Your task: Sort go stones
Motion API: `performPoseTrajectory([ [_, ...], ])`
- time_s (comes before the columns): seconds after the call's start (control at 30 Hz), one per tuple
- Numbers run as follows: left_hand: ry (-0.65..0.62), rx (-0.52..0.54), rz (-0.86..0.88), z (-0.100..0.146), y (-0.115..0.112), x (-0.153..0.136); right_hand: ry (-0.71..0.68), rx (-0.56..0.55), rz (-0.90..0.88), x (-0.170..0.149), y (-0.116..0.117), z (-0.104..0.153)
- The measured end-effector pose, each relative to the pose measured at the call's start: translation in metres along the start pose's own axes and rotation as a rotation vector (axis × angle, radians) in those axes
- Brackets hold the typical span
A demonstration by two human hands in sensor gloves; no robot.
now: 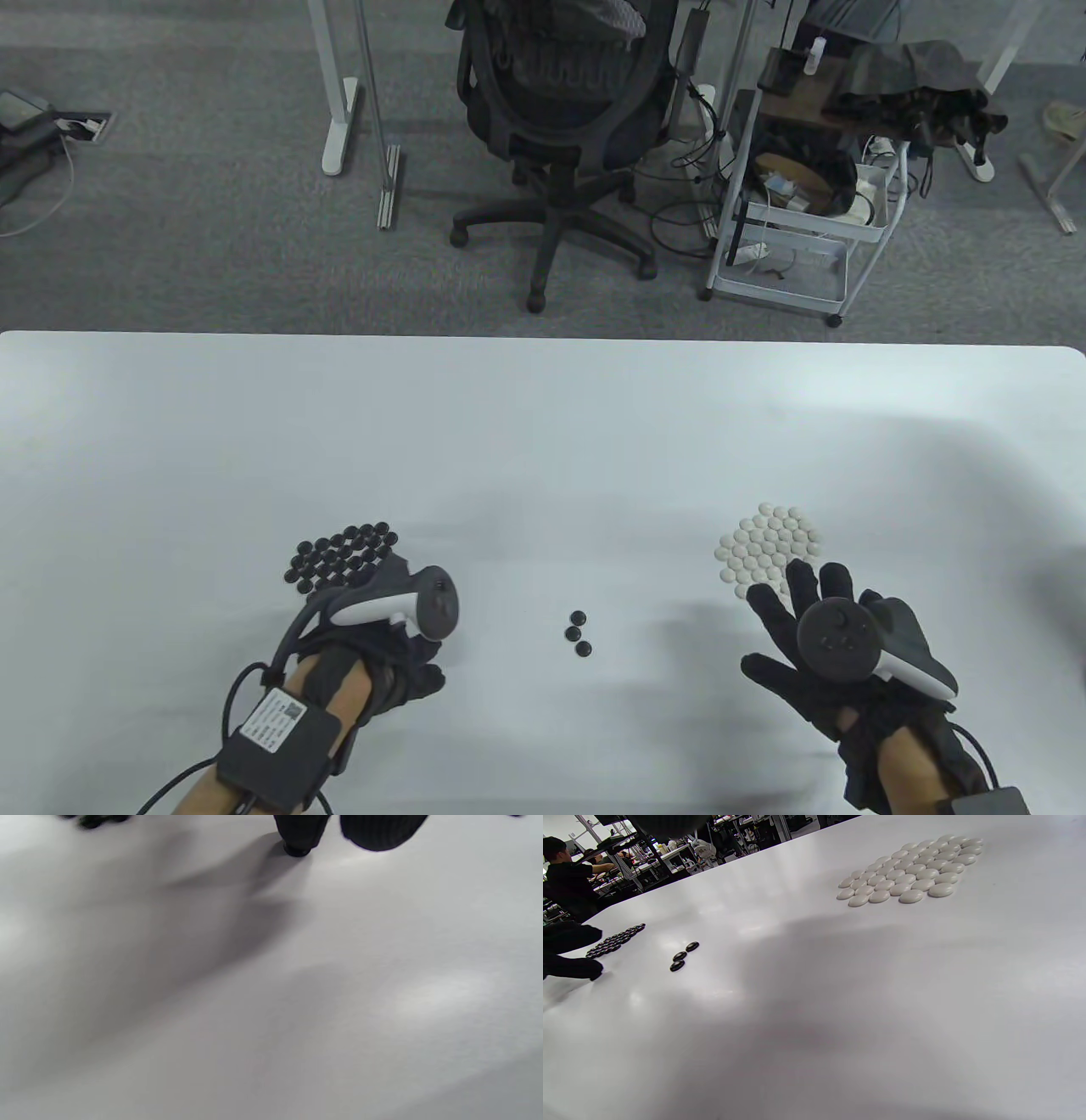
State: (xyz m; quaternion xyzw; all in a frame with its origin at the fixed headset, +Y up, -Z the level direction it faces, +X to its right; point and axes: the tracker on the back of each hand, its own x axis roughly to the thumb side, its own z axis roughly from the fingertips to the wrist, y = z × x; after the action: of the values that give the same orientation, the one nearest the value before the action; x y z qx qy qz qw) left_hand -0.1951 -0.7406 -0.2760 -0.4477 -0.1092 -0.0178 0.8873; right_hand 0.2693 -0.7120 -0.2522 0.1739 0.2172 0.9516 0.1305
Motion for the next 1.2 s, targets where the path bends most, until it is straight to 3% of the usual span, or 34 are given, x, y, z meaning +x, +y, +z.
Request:
performPoseTrajectory([
  [0.17, 0.101, 0.032, 0.13, 0.004, -0.007, -0.048, 0.006, 0.004, 0.001, 0.0, 0.0, 0.0],
  [0.37, 0.131, 0.053, 0.162, -0.001, -0.005, -0.062, 0.007, 0.006, 0.003, 0.001, 0.001, 0.0],
  [0.97, 0.143, 0.048, 0.172, -0.011, 0.018, -0.057, 0.006, -0.013, -0.009, -0.001, -0.002, 0.002],
  [1.1, 0.079, 0.101, 0.182, -0.002, 0.041, -0.039, 0.005, -0.02, -0.012, -0.001, -0.003, 0.003],
  [1.2, 0.01, 0.08, 0.167, -0.002, 0.053, -0.016, 0.005, -0.017, -0.013, -0.001, -0.003, 0.003],
])
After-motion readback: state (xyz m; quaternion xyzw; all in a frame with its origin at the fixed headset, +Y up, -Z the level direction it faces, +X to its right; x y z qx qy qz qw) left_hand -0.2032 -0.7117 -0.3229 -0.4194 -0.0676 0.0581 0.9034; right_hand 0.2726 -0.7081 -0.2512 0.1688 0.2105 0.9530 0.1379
